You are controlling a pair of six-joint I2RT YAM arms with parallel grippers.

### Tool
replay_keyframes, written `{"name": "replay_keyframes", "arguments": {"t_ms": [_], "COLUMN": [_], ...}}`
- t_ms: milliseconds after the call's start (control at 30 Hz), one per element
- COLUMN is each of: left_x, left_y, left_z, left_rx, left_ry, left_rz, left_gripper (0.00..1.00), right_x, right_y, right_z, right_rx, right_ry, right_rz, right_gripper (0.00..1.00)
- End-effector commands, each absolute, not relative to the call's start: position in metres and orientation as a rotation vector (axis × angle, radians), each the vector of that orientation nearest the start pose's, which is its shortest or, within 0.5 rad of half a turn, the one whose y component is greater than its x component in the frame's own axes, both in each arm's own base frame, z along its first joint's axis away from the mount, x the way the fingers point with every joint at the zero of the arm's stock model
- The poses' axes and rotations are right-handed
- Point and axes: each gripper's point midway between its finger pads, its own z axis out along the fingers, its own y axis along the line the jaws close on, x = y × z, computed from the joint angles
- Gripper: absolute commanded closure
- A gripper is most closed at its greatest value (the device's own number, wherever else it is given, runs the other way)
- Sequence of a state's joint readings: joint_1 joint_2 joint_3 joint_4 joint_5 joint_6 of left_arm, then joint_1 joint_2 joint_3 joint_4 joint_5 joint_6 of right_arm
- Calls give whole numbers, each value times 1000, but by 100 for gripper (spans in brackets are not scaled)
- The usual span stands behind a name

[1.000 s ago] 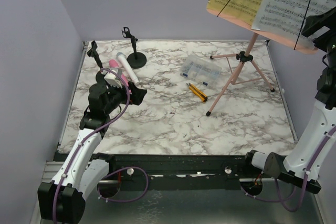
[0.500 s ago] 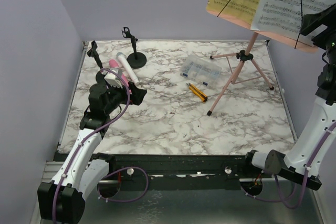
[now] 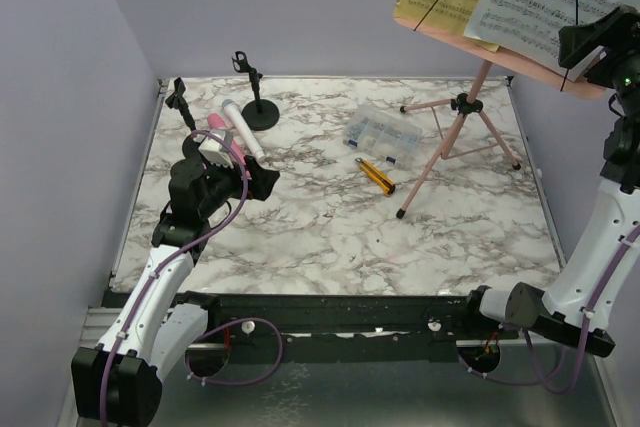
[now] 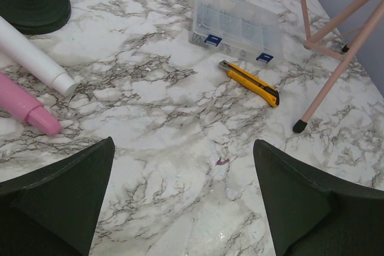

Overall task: Pack up the instrument practice props
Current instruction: Adjust the sheet music at the music stand.

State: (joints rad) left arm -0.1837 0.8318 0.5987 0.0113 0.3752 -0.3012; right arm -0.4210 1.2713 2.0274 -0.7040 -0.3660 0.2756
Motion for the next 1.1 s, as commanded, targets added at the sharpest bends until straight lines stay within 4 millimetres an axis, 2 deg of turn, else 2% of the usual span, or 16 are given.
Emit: {"name": "replay_keyframes", "arguments": {"t_ms": [0, 233, 500, 833, 1067], "left_x": [295, 296, 296, 296, 296], "left_y": [-130, -130, -130, -129, -129], "left_z": [238, 237, 236, 236, 237], "left_rx": [179, 179, 179, 179, 181], "left_ry": [1780, 1782, 1784, 1784, 1781], "left_rz": [-660, -653, -653, -651, -648], "left_gripper": [1, 1, 1, 1, 1], "right_x": [315, 306, 309, 323, 333], "right_y": [-68, -70, -65, -69, -60], "right_z": [568, 583, 591, 592, 589], "right_rx": [203, 216, 190, 211, 197], "right_ry": [1420, 1307, 1277, 1278, 1302], "right_rz": [93, 72, 104, 139, 235], "right_gripper": [12, 12, 12, 12, 13]}}
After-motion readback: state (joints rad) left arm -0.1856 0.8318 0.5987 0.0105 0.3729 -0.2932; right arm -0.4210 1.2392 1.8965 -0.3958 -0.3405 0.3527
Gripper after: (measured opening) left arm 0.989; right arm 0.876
